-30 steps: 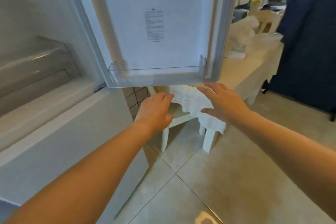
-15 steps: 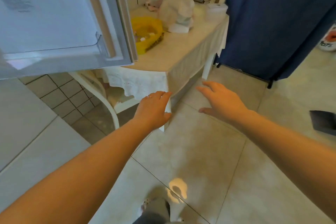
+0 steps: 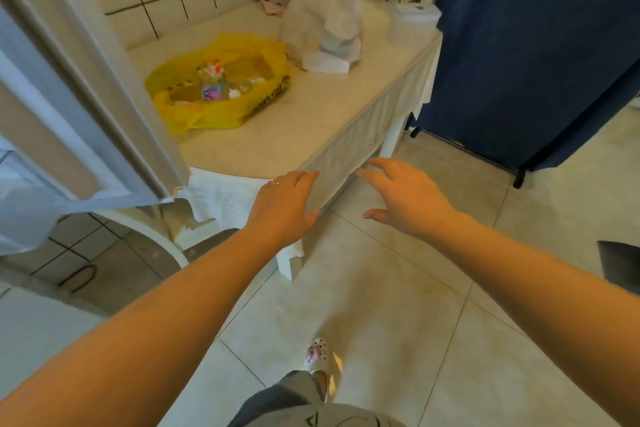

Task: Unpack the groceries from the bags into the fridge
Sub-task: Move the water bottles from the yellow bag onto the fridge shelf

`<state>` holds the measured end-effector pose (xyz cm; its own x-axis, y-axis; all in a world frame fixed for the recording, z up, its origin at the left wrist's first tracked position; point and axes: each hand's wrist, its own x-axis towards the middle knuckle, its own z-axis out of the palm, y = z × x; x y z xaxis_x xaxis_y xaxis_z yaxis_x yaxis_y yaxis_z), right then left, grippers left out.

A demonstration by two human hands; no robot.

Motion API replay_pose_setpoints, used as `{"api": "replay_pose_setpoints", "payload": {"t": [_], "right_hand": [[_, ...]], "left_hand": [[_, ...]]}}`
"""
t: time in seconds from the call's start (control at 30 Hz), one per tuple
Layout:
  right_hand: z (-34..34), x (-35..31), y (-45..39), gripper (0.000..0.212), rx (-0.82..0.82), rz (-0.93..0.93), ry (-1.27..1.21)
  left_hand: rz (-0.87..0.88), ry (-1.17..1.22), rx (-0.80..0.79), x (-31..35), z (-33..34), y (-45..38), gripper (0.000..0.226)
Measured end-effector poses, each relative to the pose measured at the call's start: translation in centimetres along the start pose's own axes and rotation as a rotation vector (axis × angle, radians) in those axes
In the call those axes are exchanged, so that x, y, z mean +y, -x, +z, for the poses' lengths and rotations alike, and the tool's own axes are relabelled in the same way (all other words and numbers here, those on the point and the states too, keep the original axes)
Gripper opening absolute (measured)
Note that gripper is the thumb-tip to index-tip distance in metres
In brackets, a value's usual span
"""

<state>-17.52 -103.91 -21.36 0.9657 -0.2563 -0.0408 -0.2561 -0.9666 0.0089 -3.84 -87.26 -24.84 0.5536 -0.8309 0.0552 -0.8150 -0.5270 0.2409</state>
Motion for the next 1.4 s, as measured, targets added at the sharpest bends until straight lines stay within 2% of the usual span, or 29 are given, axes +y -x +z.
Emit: {"api": "replay_pose_setpoints", "payload": {"t": [0.27,0.4,0.57,0.73,1.07,1.23,1.4], "right_hand": [[-0.6,5.5,-12.7,0.075,-0.024,-0.122,-0.015],[-0.4,7.9,-19.6,0.075,-0.039,-0.254,0.007],[-0.3,10.1,-29.8,0.076,-0.033,-0.461,0.035],[-1.2,11.2,-39.1,0.076,-0.041,-0.675,0.047],[-0.4,6.5,-51.0,0.078,-0.075,-0.950,-0.045],[-0.3,3.5,-55.1,0.077,-0.064,-1.013,-0.061],[-1.3,1.5,-59.8,0.074,-0.027,-1.091,0.045]], "left_hand": [[-0.114,0.006,0.004,-3.4,-0.1,-11.8,0.069],[-0.209,-0.005,0.034,-5.7,-0.2,-16.4,0.070],[-0.399,-0.009,0.103,-7.5,0.4,-21.6,0.070],[-0.658,-0.021,0.144,-8.8,0.2,-24.9,0.067],[-1.011,-0.001,0.287,-12.1,-0.4,-26.2,0.071],[-1.078,0.026,0.347,-16.8,-0.3,-27.5,0.070],[-1.103,0.050,0.394,-21.6,-1.4,-30.1,0.067]]}}
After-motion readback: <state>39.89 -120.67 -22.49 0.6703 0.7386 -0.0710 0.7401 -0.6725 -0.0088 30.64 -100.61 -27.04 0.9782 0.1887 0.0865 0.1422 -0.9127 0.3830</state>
